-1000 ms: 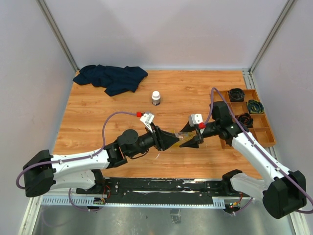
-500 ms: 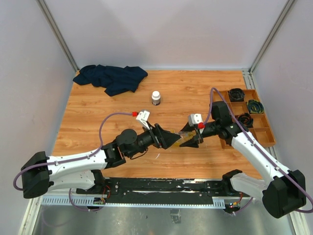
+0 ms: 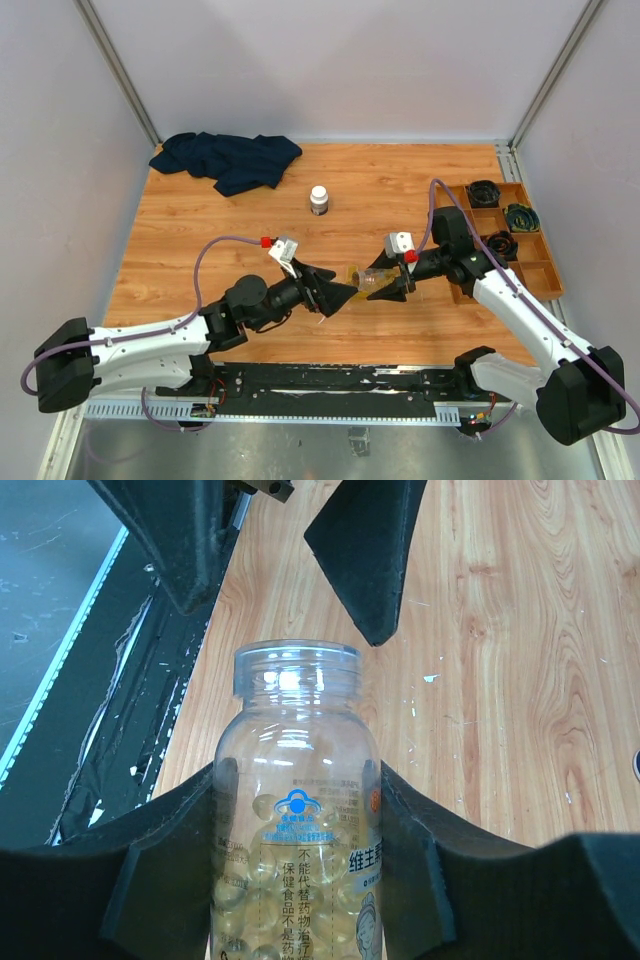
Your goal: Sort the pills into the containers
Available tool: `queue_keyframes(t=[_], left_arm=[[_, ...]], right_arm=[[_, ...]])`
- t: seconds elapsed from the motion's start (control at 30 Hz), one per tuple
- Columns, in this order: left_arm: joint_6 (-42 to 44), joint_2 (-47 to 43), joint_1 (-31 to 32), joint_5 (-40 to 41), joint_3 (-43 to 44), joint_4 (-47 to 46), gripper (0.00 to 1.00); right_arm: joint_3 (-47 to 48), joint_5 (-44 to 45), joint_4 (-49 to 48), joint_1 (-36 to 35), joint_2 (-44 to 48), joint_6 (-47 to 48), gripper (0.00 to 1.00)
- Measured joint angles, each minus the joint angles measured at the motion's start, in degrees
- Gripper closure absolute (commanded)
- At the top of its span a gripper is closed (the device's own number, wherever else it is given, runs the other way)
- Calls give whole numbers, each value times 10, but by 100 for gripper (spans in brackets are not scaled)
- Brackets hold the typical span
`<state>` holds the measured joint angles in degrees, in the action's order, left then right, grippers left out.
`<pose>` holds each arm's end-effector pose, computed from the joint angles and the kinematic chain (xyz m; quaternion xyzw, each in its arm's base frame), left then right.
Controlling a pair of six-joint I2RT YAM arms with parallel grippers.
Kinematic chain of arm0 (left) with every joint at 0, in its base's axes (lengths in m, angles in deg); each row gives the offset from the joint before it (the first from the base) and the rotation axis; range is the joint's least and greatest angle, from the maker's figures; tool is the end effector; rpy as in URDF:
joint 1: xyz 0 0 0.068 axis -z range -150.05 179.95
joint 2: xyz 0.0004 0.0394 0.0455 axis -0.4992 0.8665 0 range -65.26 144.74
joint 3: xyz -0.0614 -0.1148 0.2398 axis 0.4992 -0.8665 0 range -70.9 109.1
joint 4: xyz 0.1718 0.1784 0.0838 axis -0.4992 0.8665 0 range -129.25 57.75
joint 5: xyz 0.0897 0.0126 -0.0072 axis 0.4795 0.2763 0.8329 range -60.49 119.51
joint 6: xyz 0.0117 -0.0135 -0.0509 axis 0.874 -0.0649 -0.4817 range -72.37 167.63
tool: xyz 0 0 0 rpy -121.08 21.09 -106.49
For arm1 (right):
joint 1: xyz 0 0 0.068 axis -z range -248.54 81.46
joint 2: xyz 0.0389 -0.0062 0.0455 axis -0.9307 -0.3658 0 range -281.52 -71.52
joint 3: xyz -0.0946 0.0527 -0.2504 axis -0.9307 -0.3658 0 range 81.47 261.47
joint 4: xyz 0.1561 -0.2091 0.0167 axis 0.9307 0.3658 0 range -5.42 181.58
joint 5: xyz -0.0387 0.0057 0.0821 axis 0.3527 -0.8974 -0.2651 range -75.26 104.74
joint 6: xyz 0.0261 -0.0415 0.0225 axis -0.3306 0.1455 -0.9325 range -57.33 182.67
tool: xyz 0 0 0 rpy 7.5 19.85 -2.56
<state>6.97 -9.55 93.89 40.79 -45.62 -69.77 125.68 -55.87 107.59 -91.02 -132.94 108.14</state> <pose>0.1038 -0.1961 0.2595 0.0737 0.7027 -0.5148 0.4856 0.1821 0.1118 0.2747 -0.6154 0.4780 0.4453 0.4411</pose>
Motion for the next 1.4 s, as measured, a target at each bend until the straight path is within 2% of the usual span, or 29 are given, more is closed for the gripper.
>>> queue_keyframes(t=[0.1,0.27,0.47,0.57,0.7,0.87,0.97,1.27,1.4], left_arm=[[60,-12,0,-21,-31,-38,1],[208,-35,0,-90,-108,-136,4],[449,-29,0,-171,-160,-247,1],[485,-16,-16,-201,-156,-271,1],[496,21,-71,-259,-122,-285,2],[499,61,-80,-311,-75,-285,7],[499,82,-81,-334,-55,-283,14],[499,129,-83,-344,-15,-250,29],[496,134,-84,-342,-12,-241,40]], right_arm=[[0,0,0,0,0,0,100],[0,0,0,0,0,0,100],[0,0,0,0,0,0,99],[0,0,0,0,0,0,99],[0,0,0,0,0,0,100],[0,0,0,0,0,0,99],[0,0,0,0,0,0,100],[0,0,0,0,0,0,99],[0,0,0,0,0,0,99]])
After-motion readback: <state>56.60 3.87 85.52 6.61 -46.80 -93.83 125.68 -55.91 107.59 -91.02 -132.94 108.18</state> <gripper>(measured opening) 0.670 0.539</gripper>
